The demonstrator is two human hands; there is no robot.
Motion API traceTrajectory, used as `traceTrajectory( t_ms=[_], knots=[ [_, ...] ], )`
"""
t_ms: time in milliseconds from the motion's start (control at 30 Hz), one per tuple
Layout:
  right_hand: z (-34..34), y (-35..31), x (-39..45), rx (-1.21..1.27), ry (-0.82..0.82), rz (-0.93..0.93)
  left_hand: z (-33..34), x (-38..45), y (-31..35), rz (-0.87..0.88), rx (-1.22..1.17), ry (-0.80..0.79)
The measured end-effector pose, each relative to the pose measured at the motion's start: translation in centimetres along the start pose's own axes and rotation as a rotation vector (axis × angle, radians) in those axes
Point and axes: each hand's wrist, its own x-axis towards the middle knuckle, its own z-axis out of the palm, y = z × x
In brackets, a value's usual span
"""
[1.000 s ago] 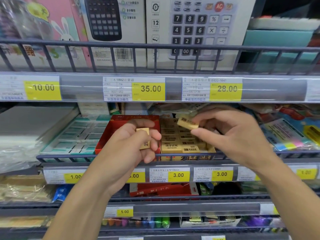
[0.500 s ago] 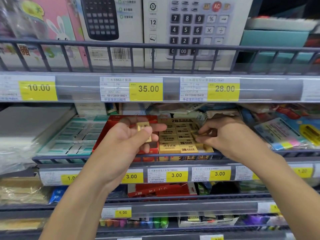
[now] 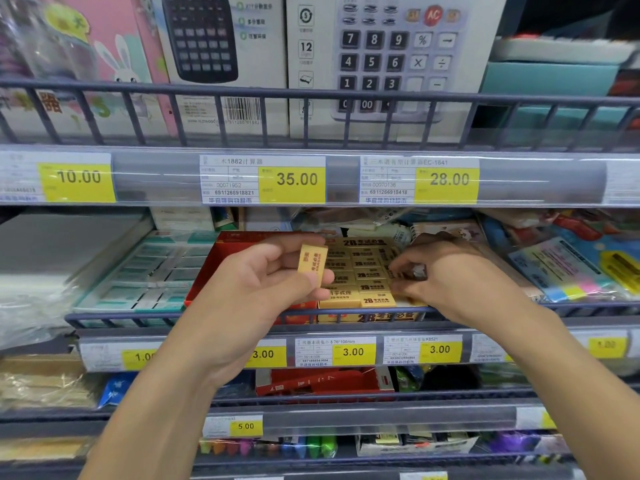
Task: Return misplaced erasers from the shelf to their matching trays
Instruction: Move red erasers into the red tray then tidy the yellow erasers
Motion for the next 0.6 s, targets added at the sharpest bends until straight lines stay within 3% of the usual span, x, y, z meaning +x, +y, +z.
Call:
traceTrajectory(
  t_ms=[167,267,367,433,600],
  knots=[
    [-1.1,0.3,-0.8,0.077,0.085,-0.054,0.2,-0.1,0.1,0.030,-0.055,0.002],
    [-1.3,-0.6,-1.5,0.391,0.155,-0.215,0.3,0.0,0.2,0.050,-0.008,-0.005],
    [-1.3,-2.4,-2.2,0.726,0.056,-0.453,0.6,-0.1,0.4,0.076,0.059,-0.035],
    [-0.9,-3.1,-2.2,0.729,0.069,-0.546,0.8,-0.1,0.3,0.082,0.045,-0.030],
    [-0.4,-2.9,-2.2,0.813,0.138,-0.525,0.3,0.0,-0.1,0.065,0.010,0.044]
  ],
)
